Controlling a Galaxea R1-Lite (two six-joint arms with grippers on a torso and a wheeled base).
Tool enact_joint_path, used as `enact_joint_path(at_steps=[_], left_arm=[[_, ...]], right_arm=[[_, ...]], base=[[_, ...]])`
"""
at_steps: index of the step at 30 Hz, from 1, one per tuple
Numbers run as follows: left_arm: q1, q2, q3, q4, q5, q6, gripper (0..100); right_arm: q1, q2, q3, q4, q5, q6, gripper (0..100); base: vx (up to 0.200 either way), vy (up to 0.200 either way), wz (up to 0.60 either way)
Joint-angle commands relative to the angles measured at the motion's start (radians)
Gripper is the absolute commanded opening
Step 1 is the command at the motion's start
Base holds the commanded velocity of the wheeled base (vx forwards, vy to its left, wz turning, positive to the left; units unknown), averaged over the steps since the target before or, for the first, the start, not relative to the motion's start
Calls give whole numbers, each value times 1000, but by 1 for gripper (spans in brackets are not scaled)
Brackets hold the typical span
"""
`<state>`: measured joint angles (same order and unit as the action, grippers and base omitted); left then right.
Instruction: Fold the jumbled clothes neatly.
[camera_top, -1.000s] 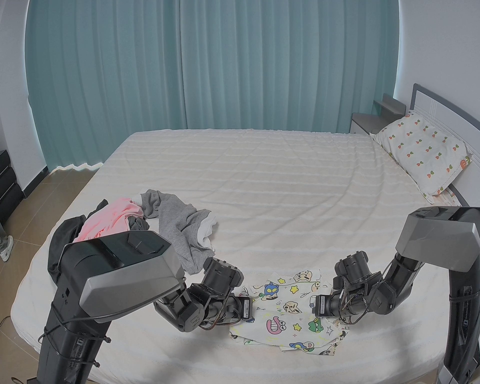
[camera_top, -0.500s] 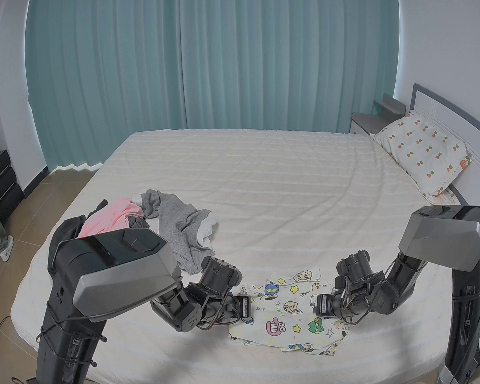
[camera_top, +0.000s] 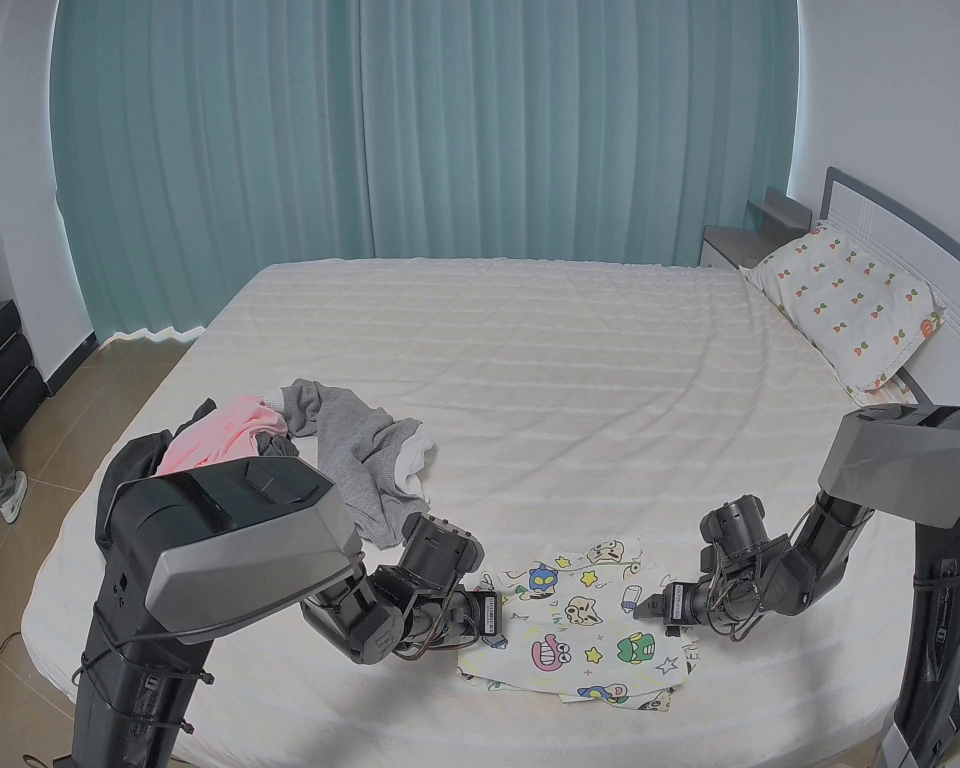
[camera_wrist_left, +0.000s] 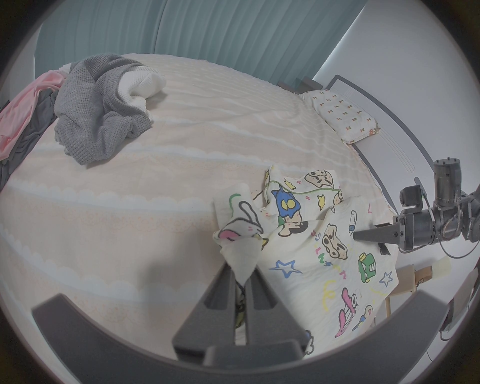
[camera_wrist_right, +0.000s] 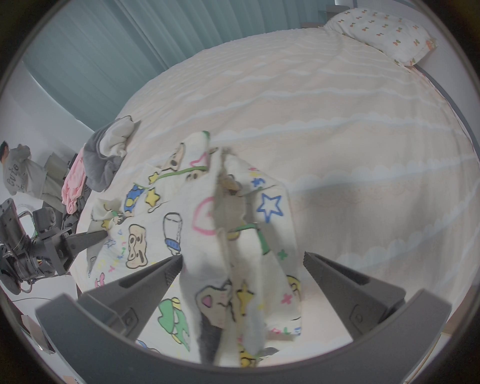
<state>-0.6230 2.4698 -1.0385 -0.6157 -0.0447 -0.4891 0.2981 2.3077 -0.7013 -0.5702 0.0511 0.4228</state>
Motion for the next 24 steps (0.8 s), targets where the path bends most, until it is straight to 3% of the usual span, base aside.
enact_joint_path(at_steps=[1,8,18,19,24], left_arm=[[0,-2,0,-1,0,0,0],[0,-2,0,-4,2,0,0],[0,-3,2,-6,3,0,0],[0,-3,2,-6,3,0,0],[0,-3,3,-6,3,0,0]], right_arm=[[-8,19,-6,7,-2,-12,100],[26,32,-30,58,-4,-96,100],[82,45,-83,72,0,-88,100],[82,45,-83,78,0,-88,0],[82,38,-81,82,9,-84,0]], base=[[0,0,0],[0,0,0],[0,0,0],[0,0,0],[0,0,0]])
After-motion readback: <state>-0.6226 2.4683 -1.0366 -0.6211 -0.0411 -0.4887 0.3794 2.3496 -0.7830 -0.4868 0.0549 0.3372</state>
